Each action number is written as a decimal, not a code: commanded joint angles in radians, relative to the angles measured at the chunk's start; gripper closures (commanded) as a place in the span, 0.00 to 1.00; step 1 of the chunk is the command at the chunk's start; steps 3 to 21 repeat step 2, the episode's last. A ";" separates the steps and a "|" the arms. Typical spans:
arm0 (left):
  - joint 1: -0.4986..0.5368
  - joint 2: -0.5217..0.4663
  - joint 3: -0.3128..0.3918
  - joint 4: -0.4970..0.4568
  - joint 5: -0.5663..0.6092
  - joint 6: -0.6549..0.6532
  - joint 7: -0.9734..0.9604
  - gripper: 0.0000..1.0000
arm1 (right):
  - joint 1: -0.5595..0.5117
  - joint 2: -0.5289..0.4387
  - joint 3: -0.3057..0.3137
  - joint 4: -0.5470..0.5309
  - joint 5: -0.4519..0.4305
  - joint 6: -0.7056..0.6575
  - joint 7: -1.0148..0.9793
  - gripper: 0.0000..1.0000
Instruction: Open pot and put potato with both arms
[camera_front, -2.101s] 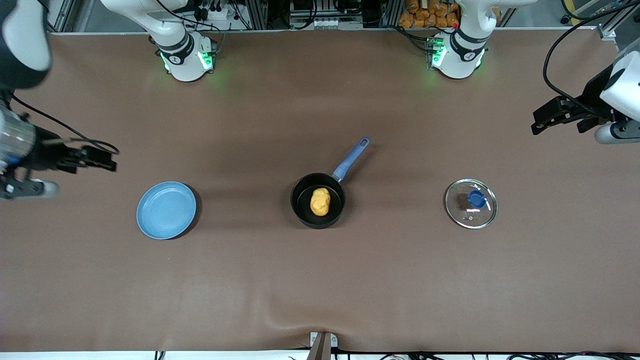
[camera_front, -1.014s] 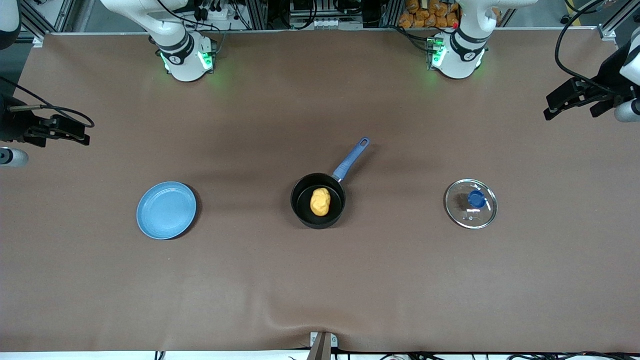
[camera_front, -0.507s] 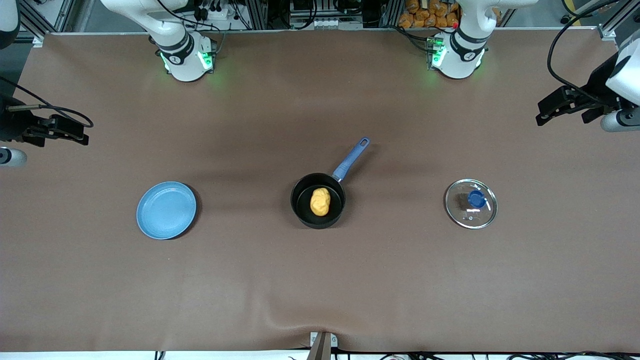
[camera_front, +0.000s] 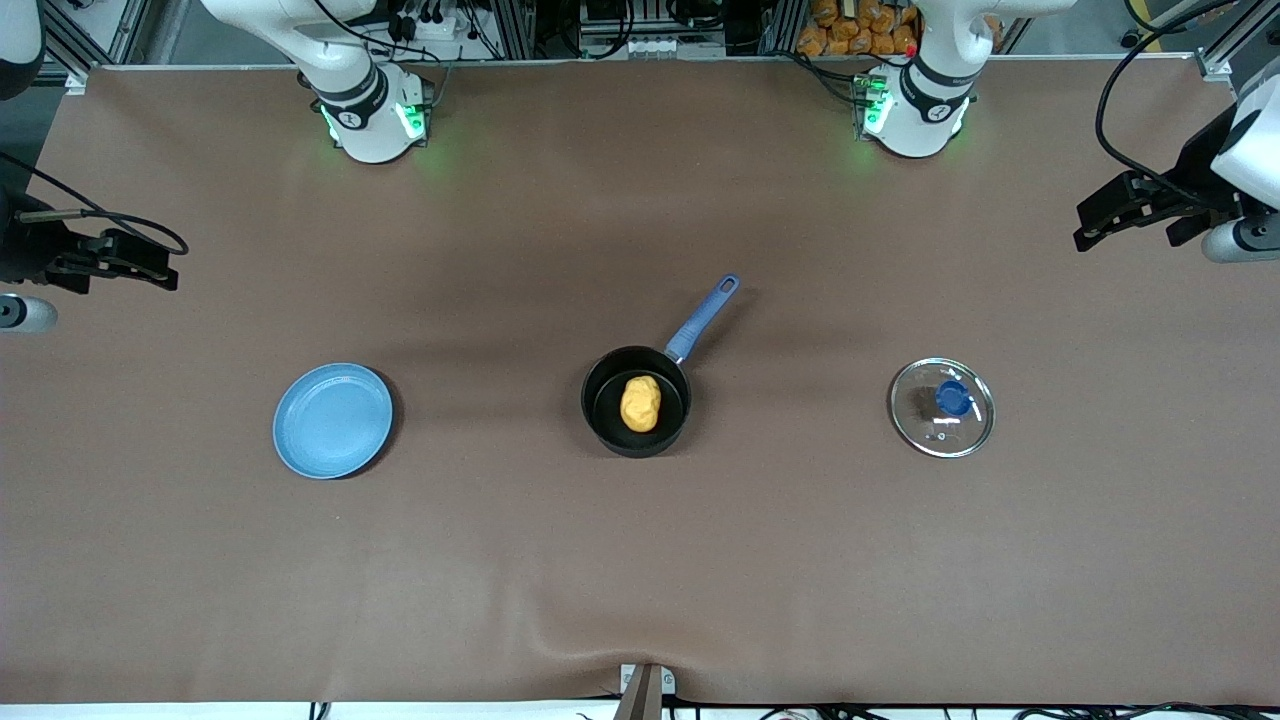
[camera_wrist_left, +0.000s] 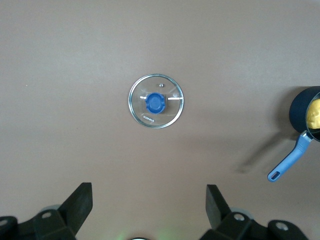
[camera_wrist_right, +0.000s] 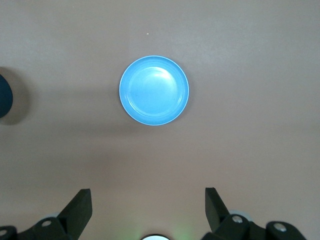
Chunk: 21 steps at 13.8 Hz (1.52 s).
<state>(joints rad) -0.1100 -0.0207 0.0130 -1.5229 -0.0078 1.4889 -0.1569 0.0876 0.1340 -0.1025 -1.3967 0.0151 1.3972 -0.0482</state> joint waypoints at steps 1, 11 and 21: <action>-0.004 0.007 -0.002 0.020 0.022 -0.012 -0.003 0.00 | -0.019 -0.031 0.023 -0.021 -0.023 -0.001 -0.005 0.00; -0.004 0.007 -0.002 0.020 0.022 -0.012 -0.001 0.00 | -0.019 -0.031 0.023 -0.019 -0.029 -0.001 -0.005 0.00; -0.004 0.007 -0.002 0.020 0.022 -0.012 -0.001 0.00 | -0.019 -0.031 0.023 -0.019 -0.029 -0.001 -0.005 0.00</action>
